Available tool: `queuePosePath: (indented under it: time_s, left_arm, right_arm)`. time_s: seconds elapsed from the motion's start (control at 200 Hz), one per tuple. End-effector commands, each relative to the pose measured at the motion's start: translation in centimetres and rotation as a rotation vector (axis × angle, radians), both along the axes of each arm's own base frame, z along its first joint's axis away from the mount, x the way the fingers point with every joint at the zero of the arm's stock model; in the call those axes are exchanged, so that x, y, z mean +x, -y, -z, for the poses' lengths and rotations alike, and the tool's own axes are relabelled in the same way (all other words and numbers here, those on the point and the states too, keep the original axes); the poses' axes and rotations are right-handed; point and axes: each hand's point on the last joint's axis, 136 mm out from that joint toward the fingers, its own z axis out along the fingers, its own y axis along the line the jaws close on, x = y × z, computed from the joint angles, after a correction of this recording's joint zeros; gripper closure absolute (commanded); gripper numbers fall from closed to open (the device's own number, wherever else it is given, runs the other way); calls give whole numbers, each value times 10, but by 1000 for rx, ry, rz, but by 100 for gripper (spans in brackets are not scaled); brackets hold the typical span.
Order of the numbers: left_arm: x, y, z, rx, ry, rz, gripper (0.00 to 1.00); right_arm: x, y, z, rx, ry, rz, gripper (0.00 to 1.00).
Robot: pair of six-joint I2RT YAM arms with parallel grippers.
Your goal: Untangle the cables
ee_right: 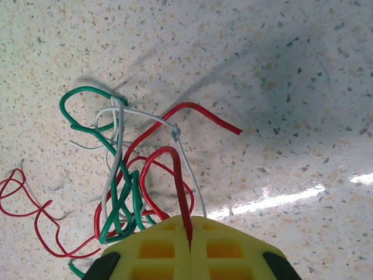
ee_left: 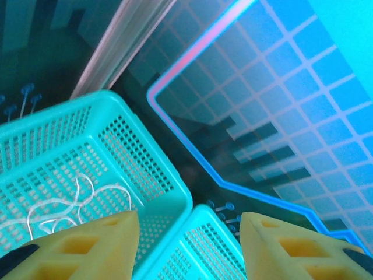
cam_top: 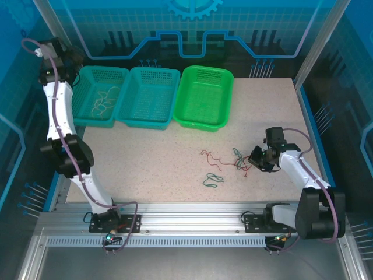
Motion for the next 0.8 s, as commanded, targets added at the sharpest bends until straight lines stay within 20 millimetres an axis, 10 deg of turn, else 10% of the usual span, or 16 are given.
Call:
queuePosePath:
  time_s: [0.0, 0.195, 0.46, 0.795]
  left_arm:
    - [-23, 67, -53, -90, 155, 136, 50]
    - [-78, 205, -55, -138, 184, 430, 49]
    - [-186, 390, 34, -106, -8, 887, 48]
    - [-225, 501, 113, -109, -184, 1205, 53]
  right_arm:
    - [6, -6, -9, 37, 9, -28, 100]
    - [10, -17, -10, 66, 22, -102, 100]
    - [19, -46, -19, 116, 43, -236, 100]
    - [21, -98, -26, 115, 80, -505, 100]
